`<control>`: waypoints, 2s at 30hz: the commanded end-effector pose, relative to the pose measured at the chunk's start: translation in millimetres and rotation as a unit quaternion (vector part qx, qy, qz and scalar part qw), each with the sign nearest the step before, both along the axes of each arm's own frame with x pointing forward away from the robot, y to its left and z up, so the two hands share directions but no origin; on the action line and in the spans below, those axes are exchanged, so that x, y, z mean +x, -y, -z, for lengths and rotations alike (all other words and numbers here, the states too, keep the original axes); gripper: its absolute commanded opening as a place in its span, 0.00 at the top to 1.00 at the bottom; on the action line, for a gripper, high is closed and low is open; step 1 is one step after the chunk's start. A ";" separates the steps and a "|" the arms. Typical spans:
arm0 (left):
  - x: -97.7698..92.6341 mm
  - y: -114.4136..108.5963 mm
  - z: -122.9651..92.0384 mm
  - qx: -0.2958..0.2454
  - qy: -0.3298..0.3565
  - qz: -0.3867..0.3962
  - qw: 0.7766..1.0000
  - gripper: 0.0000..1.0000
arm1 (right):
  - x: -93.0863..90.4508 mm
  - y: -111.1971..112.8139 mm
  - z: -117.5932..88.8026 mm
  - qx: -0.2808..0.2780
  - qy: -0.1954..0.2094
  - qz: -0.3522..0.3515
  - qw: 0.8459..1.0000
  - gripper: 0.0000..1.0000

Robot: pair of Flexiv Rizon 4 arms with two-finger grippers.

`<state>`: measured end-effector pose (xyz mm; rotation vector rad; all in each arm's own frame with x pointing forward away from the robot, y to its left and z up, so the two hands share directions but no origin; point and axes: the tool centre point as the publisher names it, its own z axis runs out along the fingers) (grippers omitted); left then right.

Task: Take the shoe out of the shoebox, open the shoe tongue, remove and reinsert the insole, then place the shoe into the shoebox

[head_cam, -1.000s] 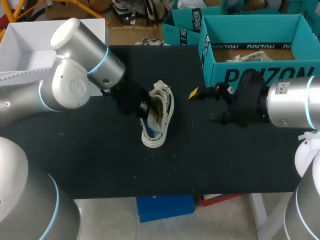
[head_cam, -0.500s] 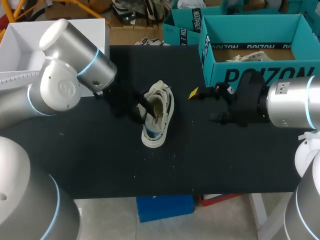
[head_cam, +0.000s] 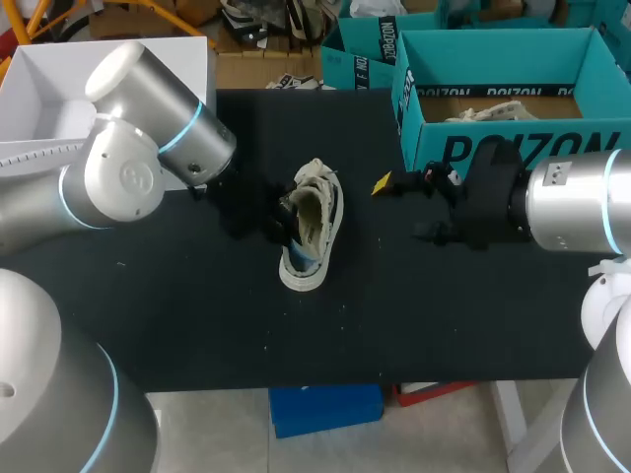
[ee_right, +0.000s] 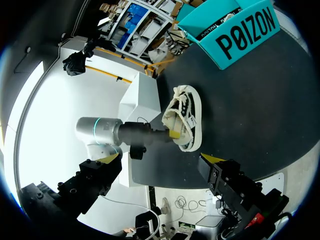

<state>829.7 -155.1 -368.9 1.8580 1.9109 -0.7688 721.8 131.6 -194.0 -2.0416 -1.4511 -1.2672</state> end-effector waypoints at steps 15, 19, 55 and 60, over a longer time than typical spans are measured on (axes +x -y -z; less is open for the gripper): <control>10.8 4.9 8.7 0.022 0.020 -0.016 0.999 1.00 | 0.2 -0.3 -0.1 0.000 0.000 0.000 1.000 0.00; 7.8 5.3 7.1 0.019 0.012 -0.010 1.000 0.57 | 0.2 -0.3 -0.1 0.000 0.000 0.000 1.000 0.00; 4.0 -10.2 2.7 0.135 0.098 0.007 0.986 1.00 | 0.2 -0.3 -0.1 0.000 0.000 0.000 1.000 0.00; 4.4 -7.2 10.7 0.140 0.092 0.009 0.986 1.00 | 0.2 -0.3 -0.1 0.000 0.000 0.000 1.000 0.00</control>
